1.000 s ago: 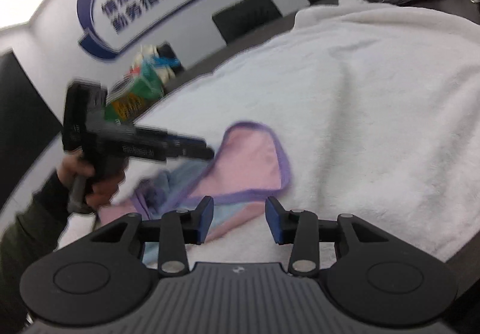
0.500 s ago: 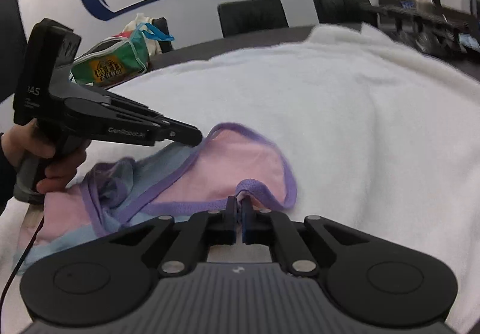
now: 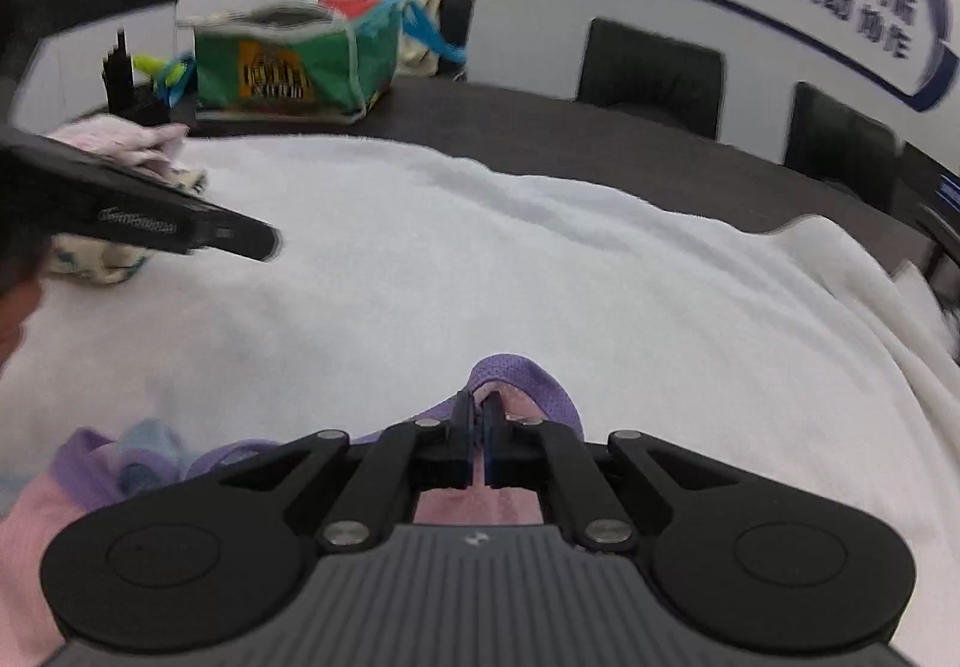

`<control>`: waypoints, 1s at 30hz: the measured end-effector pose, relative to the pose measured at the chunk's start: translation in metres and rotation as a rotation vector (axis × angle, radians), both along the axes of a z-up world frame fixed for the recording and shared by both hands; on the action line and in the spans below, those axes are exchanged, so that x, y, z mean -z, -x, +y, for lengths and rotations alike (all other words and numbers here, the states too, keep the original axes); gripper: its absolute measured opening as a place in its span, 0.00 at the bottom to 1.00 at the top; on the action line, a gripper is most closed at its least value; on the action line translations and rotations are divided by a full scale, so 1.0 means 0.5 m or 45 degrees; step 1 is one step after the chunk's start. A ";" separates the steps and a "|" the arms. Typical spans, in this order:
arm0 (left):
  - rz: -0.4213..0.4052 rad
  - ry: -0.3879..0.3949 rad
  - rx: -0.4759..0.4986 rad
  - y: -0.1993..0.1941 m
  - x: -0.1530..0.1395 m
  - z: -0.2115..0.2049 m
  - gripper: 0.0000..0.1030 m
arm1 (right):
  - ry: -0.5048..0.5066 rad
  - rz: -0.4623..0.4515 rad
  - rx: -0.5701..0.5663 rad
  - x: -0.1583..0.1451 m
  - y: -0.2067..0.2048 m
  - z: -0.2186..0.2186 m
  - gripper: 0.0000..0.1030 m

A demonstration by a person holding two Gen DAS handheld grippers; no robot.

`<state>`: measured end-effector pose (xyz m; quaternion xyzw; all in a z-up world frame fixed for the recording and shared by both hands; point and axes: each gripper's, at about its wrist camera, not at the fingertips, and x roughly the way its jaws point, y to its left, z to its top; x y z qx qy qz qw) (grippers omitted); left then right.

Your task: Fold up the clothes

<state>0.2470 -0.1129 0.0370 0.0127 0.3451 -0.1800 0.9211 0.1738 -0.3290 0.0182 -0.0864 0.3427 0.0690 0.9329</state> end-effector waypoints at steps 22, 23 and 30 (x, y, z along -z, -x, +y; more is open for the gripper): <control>0.100 0.196 0.505 0.314 -0.024 0.194 0.49 | -0.297 -0.023 -0.262 0.000 0.387 0.040 0.48; 0.108 0.203 0.550 0.331 -0.008 0.197 0.49 | -0.311 -0.005 -0.262 0.012 0.399 0.049 0.48; 0.059 0.098 0.597 0.369 0.056 0.163 0.18 | -0.333 0.024 -0.268 0.044 0.419 0.086 0.09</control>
